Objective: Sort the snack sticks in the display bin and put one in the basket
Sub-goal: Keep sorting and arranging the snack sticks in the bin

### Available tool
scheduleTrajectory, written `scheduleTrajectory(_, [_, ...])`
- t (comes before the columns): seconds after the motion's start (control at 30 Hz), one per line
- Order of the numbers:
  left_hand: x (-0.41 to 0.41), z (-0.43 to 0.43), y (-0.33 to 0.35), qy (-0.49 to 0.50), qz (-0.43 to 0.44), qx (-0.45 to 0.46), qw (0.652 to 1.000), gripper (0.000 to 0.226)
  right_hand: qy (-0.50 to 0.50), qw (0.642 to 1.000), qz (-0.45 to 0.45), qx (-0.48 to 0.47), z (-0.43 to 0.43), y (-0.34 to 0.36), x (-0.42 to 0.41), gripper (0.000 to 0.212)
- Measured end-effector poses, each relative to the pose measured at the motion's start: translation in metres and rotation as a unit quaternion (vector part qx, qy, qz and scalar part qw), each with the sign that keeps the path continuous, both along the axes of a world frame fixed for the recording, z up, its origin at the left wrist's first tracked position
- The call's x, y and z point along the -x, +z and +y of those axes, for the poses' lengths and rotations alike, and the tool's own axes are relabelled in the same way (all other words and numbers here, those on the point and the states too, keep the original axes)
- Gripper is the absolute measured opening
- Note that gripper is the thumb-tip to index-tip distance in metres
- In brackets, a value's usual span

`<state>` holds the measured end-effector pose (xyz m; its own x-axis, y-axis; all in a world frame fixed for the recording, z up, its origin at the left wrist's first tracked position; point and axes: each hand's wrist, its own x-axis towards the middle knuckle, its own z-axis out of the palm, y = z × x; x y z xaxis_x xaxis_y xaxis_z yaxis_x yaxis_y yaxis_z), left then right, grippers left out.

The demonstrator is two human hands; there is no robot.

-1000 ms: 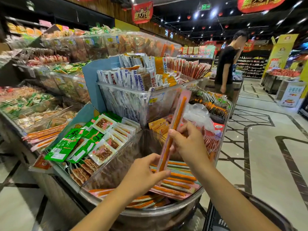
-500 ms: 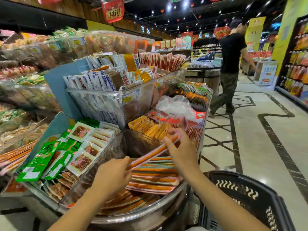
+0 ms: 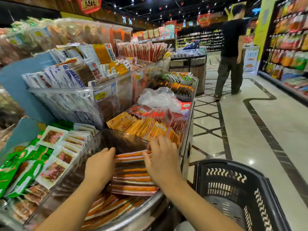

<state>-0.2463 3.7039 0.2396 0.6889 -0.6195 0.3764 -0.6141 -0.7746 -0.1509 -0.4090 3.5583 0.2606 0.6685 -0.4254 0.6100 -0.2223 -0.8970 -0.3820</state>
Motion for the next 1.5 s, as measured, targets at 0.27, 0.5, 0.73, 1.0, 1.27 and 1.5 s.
scheduleTrajectory(0.27, [-0.01, -0.008, -0.01, -0.016, 0.025, -0.028, 0.999, 0.011, -0.083, 0.992, 0.078, 0.044, 0.002, -0.001, -0.004, 0.013])
scheduleTrajectory(0.5, [-0.009, -0.008, -0.013, -0.039, 0.103, 0.004, 0.994, 0.026, -0.075, 0.983, 0.153, 0.074, 0.004, 0.005, -0.001, 0.009])
scheduleTrajectory(0.73, [-0.001, 0.01, -0.001, -0.077, 0.201, 0.005, 0.977, 0.034, -0.06, 0.973, 0.206, 0.089, 0.006, 0.013, 0.004, 0.015])
scheduleTrajectory(1.0, [0.006, 0.063, 0.051, -0.148, -0.024, 0.056, 0.987, 0.022, -0.059, 0.98, 0.139, 0.126, 0.007, 0.004, -0.003, 0.008])
scheduleTrajectory(1.27, [-0.016, 0.111, 0.035, -0.083, 0.008, 0.111, 0.99, 0.057, 0.028, 0.973, 0.127, 0.191, 0.012, 0.006, -0.008, 0.008])
scheduleTrajectory(1.5, [-0.018, 0.111, 0.031, -0.084, 0.006, 0.133, 0.988, 0.055, 0.312, 0.863, 0.386, 0.089, 0.066, 0.009, -0.041, 0.03])
